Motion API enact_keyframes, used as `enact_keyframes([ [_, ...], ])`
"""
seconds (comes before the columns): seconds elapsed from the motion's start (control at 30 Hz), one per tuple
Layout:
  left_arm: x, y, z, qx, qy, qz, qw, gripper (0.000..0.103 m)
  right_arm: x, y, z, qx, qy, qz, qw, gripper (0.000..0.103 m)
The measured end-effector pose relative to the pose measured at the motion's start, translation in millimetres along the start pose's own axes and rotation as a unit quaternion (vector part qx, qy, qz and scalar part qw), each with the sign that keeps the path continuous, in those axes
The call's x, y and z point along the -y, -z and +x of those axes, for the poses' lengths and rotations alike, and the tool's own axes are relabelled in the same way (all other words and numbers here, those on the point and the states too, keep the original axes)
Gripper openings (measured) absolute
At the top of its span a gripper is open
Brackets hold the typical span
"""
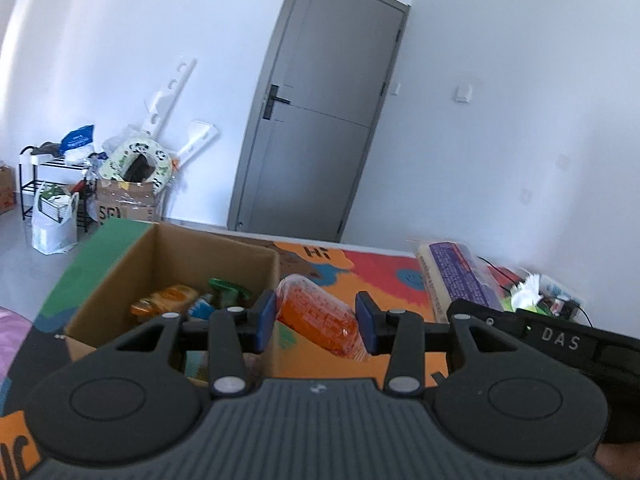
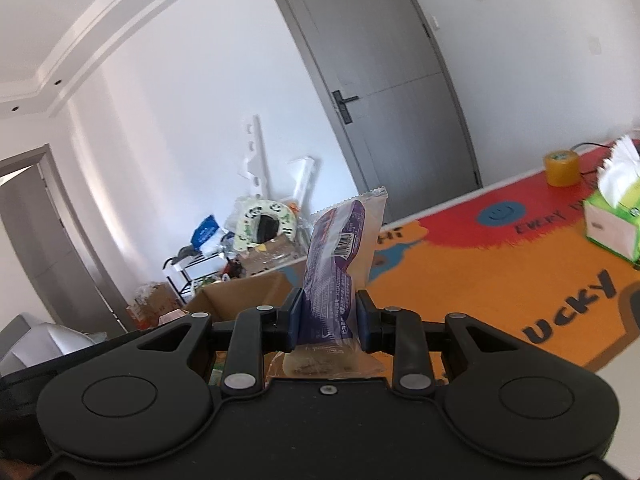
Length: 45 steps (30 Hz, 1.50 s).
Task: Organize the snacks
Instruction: 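Lift both held snacks and carry them over the cardboard box, then open both grippers to drop the snacks into the box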
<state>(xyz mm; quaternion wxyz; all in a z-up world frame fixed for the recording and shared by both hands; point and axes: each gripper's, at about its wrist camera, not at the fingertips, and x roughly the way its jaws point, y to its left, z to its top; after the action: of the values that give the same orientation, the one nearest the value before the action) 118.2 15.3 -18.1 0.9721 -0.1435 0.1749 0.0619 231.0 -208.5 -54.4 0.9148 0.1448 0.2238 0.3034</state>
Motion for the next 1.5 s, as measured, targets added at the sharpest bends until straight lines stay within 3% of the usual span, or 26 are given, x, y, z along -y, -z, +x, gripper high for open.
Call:
enact_keyframes([
  [0.57,-62.6,-16.4,4.9,0.012,-0.056,-0.04,0.9976,0.042,-41.1,-3.3,36.7,-0.017,-0.043,-0.033,0.998,0.028],
  [0.97,-99.8,-24.7,30.1,-0.004,-0.078,-0.059,0.9952,0.042,-77.3,-2.6,74.7,-0.038,-0.069,-0.048,0.996,0.028],
  [1.03,-101.6,-25.1,31.6,-0.005,-0.087,-0.056,0.9946,0.045,-80.7,-2.3,79.7,-0.042,-0.07,-0.048,0.996,0.028],
  [1.2,-108.8,-26.2,27.7,-0.008,-0.099,-0.054,0.9936,0.067,-88.9,-0.4,88.3,-0.049,-0.074,-0.049,0.995,0.029],
  [1.27,-113.1,-27.3,26.1,-0.007,-0.103,-0.061,0.9928,0.071,-92.9,-0.9,91.5,-0.051,-0.077,-0.052,0.994,0.029],
  [1.33,-114.1,-28.5,26.1,-0.011,-0.105,-0.064,0.9923,0.073,-95.0,-1.0,94.8,-0.051,-0.083,-0.059,0.993,0.036],
  [1.4,-115.1,-28.8,25.3,-0.016,-0.105,-0.069,0.9919,0.077,-97.0,-0.6,94.0,-0.054,-0.068,-0.065,0.994,0.054],
  [1.5,-116.3,-30.5,23.8,-0.018,-0.105,-0.07,0.9918,0.082,-93.6,-0.9,87.5,-0.054,-0.067,-0.058,0.995,0.055],
])
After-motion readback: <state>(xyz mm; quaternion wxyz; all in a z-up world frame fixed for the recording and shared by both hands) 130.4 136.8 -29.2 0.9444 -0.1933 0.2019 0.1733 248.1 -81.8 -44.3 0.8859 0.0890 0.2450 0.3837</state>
